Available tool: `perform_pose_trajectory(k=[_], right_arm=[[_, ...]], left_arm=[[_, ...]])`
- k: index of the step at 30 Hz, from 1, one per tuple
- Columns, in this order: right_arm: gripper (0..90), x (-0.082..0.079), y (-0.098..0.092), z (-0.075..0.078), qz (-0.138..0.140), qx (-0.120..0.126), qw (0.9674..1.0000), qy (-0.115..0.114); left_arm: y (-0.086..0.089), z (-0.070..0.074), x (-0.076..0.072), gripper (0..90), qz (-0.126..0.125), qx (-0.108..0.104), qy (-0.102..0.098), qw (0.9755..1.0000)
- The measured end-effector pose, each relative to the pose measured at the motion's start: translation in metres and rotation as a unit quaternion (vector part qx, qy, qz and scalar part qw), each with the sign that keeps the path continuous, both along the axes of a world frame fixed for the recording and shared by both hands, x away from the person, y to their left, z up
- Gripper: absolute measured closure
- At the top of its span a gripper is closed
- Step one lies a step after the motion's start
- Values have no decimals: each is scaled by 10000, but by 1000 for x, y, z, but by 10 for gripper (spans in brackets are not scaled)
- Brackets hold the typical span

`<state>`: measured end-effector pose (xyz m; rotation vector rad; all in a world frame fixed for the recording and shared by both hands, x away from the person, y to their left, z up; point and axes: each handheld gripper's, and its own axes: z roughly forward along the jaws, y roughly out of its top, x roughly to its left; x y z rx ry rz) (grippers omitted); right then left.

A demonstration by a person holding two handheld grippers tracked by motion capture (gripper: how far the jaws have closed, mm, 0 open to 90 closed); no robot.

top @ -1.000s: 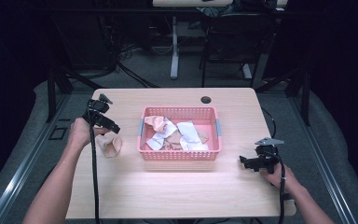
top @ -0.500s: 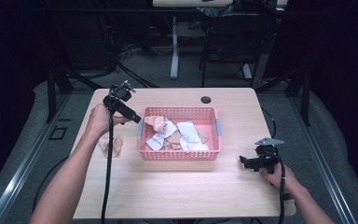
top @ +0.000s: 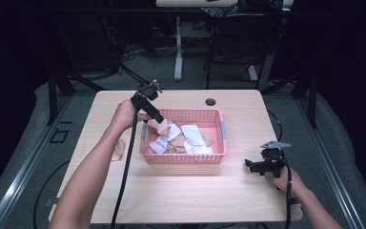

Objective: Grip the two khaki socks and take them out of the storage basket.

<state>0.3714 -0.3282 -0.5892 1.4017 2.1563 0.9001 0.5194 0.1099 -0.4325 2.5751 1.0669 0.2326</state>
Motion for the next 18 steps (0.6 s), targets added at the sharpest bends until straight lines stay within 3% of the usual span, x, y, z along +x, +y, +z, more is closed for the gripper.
perform_pose_trajectory(k=[6,12,18], right_arm=[[0,0,0,0,1,1,10000,1],[0,0,0,0,-1,3,10000,-2],[0,0,0,0,0,4,10000,-2]], left_arm=[[-13,-13,8,173,-126,102,92,9998],[-11,-25,18,320,-43,155,243,9996],[-11,-32,24,445,-44,210,244,9995]])
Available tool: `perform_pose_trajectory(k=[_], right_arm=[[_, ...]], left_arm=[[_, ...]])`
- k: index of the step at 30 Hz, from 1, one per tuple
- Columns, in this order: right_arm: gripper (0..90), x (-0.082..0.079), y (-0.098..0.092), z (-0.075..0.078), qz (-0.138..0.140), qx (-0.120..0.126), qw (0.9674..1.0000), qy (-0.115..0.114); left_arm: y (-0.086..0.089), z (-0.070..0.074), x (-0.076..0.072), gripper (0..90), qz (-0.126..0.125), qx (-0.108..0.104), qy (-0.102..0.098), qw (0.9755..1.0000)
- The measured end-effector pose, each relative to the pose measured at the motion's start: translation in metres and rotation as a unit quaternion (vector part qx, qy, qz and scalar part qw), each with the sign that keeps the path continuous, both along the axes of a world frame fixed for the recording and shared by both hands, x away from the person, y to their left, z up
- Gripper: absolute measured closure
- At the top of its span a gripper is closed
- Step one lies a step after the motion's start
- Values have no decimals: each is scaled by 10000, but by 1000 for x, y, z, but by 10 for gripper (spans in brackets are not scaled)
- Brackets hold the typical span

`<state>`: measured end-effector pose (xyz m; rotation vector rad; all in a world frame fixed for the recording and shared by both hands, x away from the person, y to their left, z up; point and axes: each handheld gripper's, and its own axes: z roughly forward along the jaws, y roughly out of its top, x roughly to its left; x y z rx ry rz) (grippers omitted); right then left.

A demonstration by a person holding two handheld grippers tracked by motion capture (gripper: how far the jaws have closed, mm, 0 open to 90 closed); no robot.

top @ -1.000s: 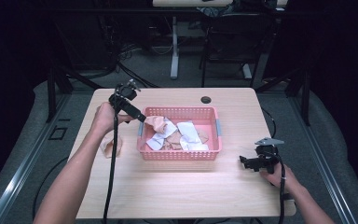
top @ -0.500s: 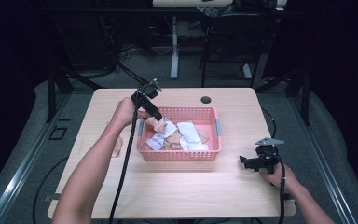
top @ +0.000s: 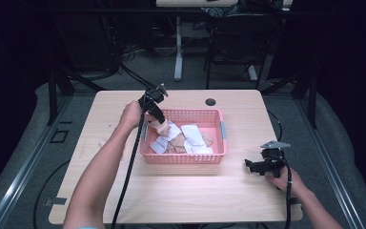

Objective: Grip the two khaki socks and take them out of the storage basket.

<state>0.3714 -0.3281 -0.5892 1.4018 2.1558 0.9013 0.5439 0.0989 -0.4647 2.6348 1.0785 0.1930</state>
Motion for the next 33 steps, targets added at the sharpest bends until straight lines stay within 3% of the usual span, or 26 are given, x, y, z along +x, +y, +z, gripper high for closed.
perform_pose_trajectory(k=[9,17,28,33], right_arm=[[0,0,0,0,1,-5,10000,1],[0,0,0,0,2,-2,10000,-1],[0,0,0,0,-2,-7,10000,-5],[0,0,0,0,-5,-3,10000,-8]], left_arm=[[-1,-12,9,495,-6,186,-14,9998],[-1,-21,14,539,153,249,51,9996],[2,-27,13,814,431,341,220,9982],[1,-22,7,852,371,437,198,9982]])
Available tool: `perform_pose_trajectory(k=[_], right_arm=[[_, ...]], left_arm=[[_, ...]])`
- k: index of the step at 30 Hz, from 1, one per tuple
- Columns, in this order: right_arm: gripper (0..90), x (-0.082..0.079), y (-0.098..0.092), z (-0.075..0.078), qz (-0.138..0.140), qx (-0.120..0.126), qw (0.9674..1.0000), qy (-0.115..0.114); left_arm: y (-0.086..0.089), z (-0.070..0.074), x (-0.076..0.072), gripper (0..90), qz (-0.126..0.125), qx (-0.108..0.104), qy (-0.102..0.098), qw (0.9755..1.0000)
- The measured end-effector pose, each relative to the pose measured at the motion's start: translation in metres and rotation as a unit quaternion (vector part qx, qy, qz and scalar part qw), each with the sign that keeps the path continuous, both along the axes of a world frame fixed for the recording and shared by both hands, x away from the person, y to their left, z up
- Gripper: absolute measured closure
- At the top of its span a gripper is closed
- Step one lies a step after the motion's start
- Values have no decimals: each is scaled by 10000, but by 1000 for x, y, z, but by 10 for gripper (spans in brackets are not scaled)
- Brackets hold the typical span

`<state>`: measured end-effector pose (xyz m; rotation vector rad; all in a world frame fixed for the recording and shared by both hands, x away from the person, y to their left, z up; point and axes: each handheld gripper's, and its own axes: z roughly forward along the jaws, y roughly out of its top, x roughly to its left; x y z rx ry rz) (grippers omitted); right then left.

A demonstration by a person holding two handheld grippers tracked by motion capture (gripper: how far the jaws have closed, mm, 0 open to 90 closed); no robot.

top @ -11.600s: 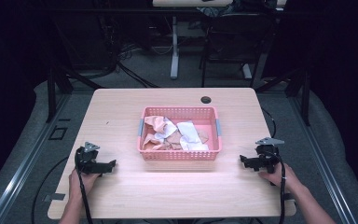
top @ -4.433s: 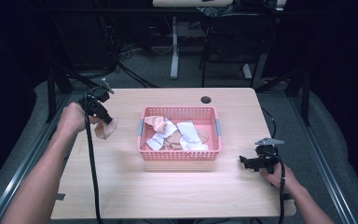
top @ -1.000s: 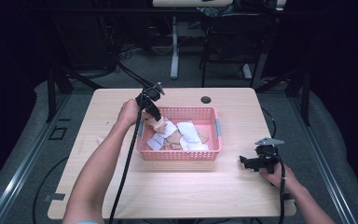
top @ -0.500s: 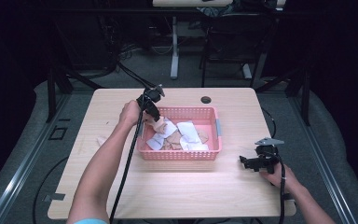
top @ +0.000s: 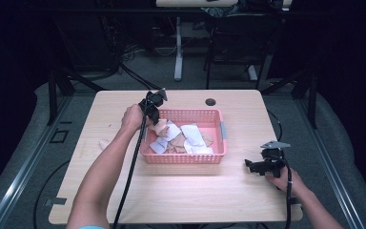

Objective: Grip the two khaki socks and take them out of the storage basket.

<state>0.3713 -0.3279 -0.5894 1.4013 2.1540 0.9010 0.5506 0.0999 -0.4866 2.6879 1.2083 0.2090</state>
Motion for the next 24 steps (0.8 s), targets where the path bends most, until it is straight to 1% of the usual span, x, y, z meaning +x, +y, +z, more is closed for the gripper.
perform_pose_trajectory(k=[3,4,5,6,9,10,12,14,16,21,24], right_arm=[[0,0,0,0,2,-7,10000,2],[0,0,0,0,3,-4,10000,3],[0,0,0,0,3,-4,10000,2],[0,0,0,0,14,-1,10000,11],[0,0,0,0,3,-5,10000,1],[0,0,0,0,3,-5,10000,3],[0,0,0,0,2,-4,10000,2],[0,0,0,0,3,-4,10000,2],[0,0,0,0,5,-5,10000,3],[0,0,0,0,21,8,10000,9],[0,0,0,0,20,3,10000,5]], left_arm=[[0,5,-3,857,-18,-22,-36,10000],[0,8,-4,858,-20,-56,-79,10000],[0,10,-5,860,-34,-70,-84,9999],[0,12,-6,860,-43,-128,-91,9999],[-2,19,-10,860,-142,-210,-139,9996],[-2,23,-12,860,-173,-237,-159,9994],[-2,31,-15,861,-222,-375,-197,9989],[-1,38,-18,862,-234,-414,-242,9986],[-1,46,-21,862,-256,-410,-314,9983],[1,60,-25,863,-273,-543,-349,9975],[1,67,-27,862,-295,-576,-346,9973]])
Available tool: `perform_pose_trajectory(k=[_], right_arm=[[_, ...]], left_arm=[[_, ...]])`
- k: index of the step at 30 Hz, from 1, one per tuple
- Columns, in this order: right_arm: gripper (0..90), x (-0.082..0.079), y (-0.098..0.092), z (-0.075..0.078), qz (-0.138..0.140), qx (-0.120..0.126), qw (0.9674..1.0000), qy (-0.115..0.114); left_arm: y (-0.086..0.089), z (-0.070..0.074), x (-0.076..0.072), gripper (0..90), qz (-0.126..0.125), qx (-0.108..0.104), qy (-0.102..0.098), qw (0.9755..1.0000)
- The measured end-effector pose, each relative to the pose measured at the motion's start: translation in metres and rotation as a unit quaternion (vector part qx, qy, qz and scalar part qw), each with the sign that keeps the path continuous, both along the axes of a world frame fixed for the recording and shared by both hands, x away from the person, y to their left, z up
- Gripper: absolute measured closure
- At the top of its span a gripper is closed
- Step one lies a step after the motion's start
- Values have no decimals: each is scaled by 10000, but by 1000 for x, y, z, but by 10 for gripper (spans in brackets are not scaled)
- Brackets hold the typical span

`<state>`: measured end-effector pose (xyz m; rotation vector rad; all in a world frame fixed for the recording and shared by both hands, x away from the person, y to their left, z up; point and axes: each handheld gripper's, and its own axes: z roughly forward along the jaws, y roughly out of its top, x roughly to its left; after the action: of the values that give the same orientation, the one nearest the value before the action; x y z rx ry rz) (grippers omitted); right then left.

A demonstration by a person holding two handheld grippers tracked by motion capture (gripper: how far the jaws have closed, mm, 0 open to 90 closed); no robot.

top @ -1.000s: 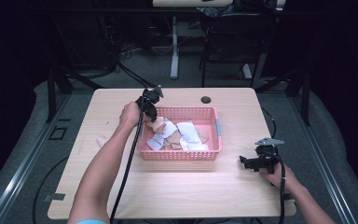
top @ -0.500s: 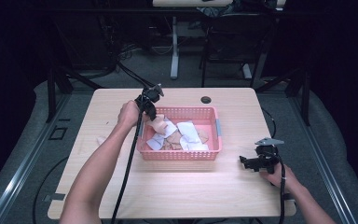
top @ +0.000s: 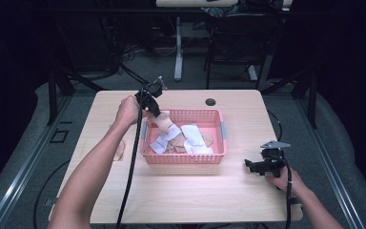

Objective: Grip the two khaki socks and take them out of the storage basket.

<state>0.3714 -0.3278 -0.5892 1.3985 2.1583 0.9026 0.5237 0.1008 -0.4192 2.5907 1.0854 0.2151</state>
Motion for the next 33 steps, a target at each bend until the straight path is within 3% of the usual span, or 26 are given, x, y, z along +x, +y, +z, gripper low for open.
perform_pose_trajectory(k=[9,19,33], right_arm=[[0,0,0,0,4,2,10000,-1],[0,0,0,0,11,3,10000,-2],[0,0,0,0,3,13,10000,-11]], left_arm=[[5,26,-6,863,-50,-133,-69,9999],[15,57,-16,861,-129,-111,-101,9998],[56,77,-27,861,142,-276,-185,9993]])
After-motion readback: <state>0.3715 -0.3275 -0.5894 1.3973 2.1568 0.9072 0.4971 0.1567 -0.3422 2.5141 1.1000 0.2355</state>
